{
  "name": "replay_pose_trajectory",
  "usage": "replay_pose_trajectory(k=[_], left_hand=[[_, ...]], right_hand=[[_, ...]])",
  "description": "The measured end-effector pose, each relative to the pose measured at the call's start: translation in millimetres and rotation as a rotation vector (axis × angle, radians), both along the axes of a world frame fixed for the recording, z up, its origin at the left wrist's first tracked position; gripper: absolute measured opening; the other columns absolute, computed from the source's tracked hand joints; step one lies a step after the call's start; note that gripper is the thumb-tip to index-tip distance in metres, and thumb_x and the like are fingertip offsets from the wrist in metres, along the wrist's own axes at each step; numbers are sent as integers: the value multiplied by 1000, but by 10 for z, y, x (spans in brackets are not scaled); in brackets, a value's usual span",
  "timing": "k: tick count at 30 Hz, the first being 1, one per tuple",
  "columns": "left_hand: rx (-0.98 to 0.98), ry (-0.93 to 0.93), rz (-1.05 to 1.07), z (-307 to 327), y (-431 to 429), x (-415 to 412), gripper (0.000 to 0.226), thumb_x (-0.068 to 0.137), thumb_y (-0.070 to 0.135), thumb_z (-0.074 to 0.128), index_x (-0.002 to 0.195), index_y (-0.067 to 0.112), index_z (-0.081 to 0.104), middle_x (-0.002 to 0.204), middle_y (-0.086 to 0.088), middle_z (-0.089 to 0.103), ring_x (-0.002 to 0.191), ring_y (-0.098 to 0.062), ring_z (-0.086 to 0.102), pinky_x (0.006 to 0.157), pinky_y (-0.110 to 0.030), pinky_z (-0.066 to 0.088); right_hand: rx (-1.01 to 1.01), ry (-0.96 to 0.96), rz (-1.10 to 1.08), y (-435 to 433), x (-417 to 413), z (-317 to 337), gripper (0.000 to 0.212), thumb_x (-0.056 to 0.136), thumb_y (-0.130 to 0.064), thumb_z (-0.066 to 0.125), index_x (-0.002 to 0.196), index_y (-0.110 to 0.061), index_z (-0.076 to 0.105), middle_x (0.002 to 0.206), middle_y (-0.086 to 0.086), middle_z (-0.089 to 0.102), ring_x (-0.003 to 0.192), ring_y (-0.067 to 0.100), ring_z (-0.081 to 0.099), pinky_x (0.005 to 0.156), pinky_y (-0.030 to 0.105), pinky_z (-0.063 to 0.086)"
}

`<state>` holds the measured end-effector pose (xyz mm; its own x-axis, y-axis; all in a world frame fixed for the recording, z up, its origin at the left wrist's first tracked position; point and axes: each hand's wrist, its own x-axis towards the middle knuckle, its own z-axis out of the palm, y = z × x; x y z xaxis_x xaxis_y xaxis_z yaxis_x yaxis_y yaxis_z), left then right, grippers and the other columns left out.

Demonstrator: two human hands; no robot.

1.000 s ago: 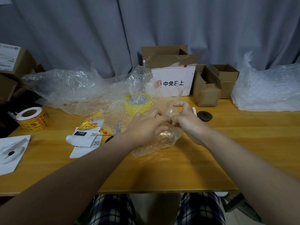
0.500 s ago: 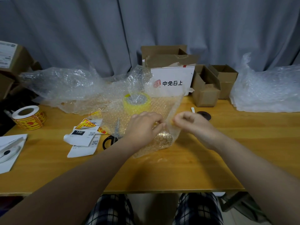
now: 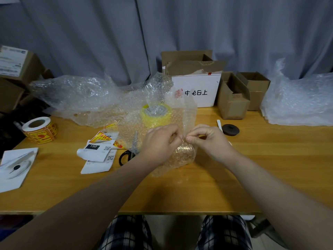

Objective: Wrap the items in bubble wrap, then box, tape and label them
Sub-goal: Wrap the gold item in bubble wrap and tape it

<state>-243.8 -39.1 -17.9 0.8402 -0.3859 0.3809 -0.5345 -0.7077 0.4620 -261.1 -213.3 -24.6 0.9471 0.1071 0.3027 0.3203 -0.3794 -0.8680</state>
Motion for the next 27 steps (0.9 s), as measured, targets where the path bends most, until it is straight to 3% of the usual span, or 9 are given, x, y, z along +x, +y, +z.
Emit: replay_pose_trajectory(k=[4,7,10,13,14,17,20,24,27], left_hand=[[48,1,-63,-9,44,9,19,94,41,48,95,25,59,91,12,63,87,-8,53,87,-31,38],[197,23,-188,56,76,12,36,86,56,54,106,26,56,104,14,59,99,-7,50,94,-29,31],[415,57,-247,109,131,56,55,77,62,61,115,27,45,108,10,52,107,-12,48,104,-37,27],[501,21,-219,104,134,62,68,72,64,65,115,22,34,95,5,52,97,-20,55,82,-33,39],[498,23,-215,100,131,61,73,72,65,65,120,23,31,99,3,55,99,-22,56,81,-33,40],[526,47,-234,95,149,81,91,73,68,61,145,36,15,135,3,50,123,-21,47,102,-40,35],[621,19,-251,116,156,117,85,76,71,54,146,39,20,137,5,45,123,-20,44,102,-41,35],[716,-1,-238,132,124,140,84,73,74,54,142,36,24,131,0,49,118,-24,48,96,-41,39],[759,-39,-228,109,100,127,82,74,72,56,140,34,24,132,-2,50,117,-25,49,95,-41,40]], right_hand=[[-37,147,75,-11,59,103,9,81,-9,73,74,-14,70,72,-5,61,67,2,53,68,14,46],[-46,257,89,-45,54,101,8,82,-11,73,77,-8,68,75,3,66,70,5,55,70,20,48],[34,296,69,6,26,76,10,80,-12,75,81,-5,68,85,15,68,72,12,58,71,24,50],[45,301,23,26,20,52,20,79,-13,76,93,-2,65,78,0,65,64,2,57,61,12,46],[45,303,0,21,19,49,25,79,-15,77,97,-4,64,82,-2,63,68,3,57,61,11,46],[121,380,-14,-2,21,19,34,78,-15,76,106,-5,61,93,4,57,75,10,57,60,13,49],[128,443,19,20,12,11,34,79,-18,75,107,-3,62,89,3,57,69,9,57,55,16,47],[186,530,49,2,16,-22,48,73,-37,75,112,-13,59,98,3,59,84,14,57,65,24,49],[341,599,-225,-41,106,-94,70,68,-65,67,120,-21,54,114,0,57,99,18,57,88,36,49]])
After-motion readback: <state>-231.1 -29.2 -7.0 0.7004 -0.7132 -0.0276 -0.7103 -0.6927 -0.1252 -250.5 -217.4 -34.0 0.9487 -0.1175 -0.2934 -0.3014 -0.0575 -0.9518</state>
